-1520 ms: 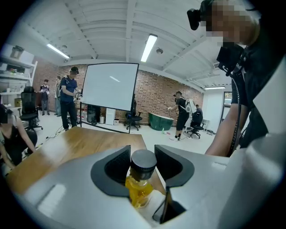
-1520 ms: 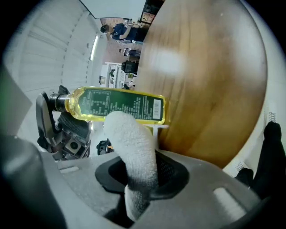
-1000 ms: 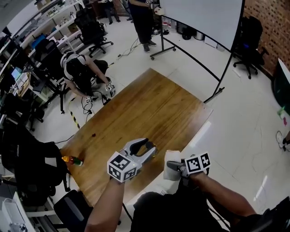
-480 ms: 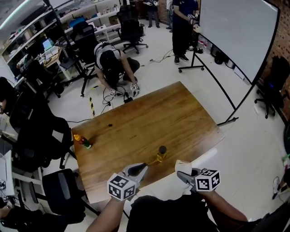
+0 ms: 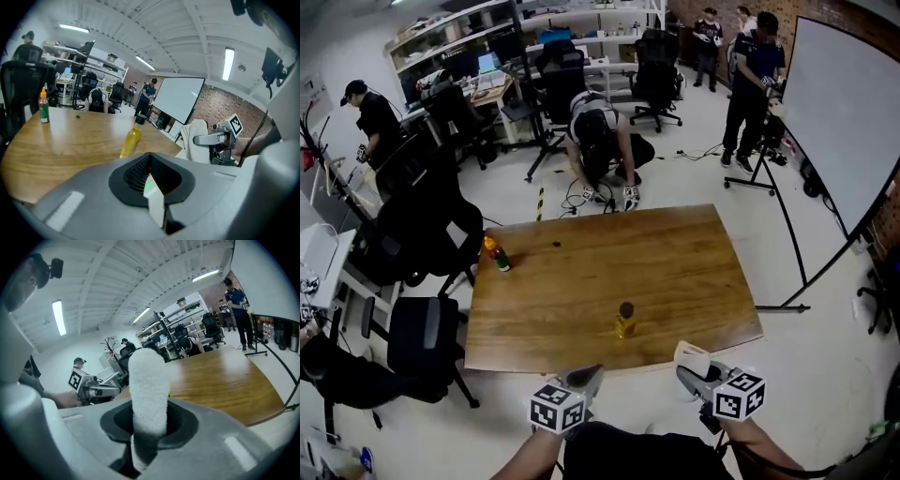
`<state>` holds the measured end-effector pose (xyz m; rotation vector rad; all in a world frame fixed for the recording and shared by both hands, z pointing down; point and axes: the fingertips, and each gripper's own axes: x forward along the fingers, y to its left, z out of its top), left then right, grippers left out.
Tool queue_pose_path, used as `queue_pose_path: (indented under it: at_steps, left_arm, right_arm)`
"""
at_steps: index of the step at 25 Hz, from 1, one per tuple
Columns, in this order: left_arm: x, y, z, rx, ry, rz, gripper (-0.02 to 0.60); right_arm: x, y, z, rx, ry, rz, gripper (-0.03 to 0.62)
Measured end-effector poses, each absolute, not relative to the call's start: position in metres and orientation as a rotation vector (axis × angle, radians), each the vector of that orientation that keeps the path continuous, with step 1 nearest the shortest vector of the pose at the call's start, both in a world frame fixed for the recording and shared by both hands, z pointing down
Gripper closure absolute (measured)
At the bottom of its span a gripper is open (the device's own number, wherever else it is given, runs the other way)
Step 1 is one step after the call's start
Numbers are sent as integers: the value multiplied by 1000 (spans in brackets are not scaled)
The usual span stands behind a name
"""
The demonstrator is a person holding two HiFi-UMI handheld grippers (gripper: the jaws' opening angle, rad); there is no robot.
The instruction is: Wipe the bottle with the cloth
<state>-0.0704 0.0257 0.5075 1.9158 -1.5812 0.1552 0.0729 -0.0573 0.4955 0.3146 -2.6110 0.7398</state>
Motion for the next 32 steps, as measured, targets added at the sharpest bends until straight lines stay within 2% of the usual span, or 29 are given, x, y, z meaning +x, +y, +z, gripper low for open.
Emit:
queue_pose_path:
  at_steps: [5, 13, 23, 32]
  left_arm:
    - [-21, 56, 517, 1831, -1624, 78, 565]
    - [10, 108, 504, 1757, -1708, 89, 565]
    - [-4, 123, 488, 1872, -1653, 172, 565]
    - [-22, 146, 487, 1977, -1546, 107, 565]
  right_arm:
    - [105, -41, 493, 201, -2634, 718, 520]
    - [124, -10, 496, 76, -2631, 681, 520]
    - [120, 21, 476, 206, -2653, 698, 520]
    - [122, 64, 483, 425, -2622, 664, 520]
